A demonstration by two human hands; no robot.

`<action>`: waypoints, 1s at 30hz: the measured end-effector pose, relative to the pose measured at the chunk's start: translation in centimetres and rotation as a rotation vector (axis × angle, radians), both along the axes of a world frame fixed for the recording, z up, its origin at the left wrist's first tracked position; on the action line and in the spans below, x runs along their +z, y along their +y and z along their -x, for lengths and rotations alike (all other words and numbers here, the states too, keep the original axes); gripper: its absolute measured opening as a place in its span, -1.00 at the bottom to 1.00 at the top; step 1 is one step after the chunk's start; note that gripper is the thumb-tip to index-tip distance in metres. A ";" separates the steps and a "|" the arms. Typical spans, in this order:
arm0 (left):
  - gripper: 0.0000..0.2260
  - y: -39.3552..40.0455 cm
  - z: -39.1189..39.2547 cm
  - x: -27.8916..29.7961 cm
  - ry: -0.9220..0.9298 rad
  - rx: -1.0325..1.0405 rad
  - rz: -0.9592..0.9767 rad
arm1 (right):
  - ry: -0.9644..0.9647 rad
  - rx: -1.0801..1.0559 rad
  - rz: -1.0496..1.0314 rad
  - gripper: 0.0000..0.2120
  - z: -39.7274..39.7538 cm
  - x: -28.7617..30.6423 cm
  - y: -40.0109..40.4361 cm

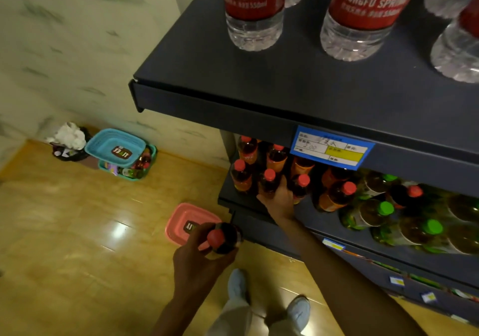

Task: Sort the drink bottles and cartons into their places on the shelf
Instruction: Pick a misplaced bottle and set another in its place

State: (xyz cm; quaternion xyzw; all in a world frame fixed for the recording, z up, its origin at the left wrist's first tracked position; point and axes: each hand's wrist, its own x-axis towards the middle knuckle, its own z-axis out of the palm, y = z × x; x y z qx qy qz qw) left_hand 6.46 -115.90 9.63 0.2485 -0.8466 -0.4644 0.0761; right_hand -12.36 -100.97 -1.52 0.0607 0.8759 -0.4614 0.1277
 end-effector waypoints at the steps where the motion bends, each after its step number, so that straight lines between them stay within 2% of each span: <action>1: -0.43 0.1 0.3 0.3 0.002 -0.006 -0.004 | -0.007 0.050 -0.011 -0.27 -0.6 0.8 0.5; 4: -0.45 0.3 1.4 1.4 0.014 -0.092 -0.004 | -0.044 0.247 0.062 -0.36 -3.9 4.1 3.0; 8: -0.51 1.2 2.7 3.7 0.048 -0.263 -0.032 | -0.080 0.434 0.343 -0.22 -9.6 9.9 7.1; 10: -0.52 2.5 3.0 4.5 0.060 -0.345 -0.078 | -0.080 0.485 0.320 -0.18 -11.7 12.2 8.1; 15: -0.49 7.3 3.5 5.3 0.070 -0.596 -0.213 | 0.033 0.288 0.240 -0.32 -14.8 14.9 11.1; 19: -0.38 11.1 4.1 5.6 -0.053 -0.756 -0.394 | 0.077 0.118 0.228 -0.42 -17.1 15.1 16.4; 21: -0.44 13.2 4.3 5.6 -0.088 -0.781 -0.416 | 0.093 0.027 0.219 -0.40 -18.0 15.0 20.1; 25: -0.69 18.1 3.7 5.3 -0.073 -0.683 -0.443 | 0.118 -0.120 0.201 -0.36 -19.8 13.5 29.0; 30: -0.77 27.1 2.5 3.9 -0.072 -0.498 -0.347 | 0.136 -0.231 0.209 -0.27 -21.9 11.4 41.1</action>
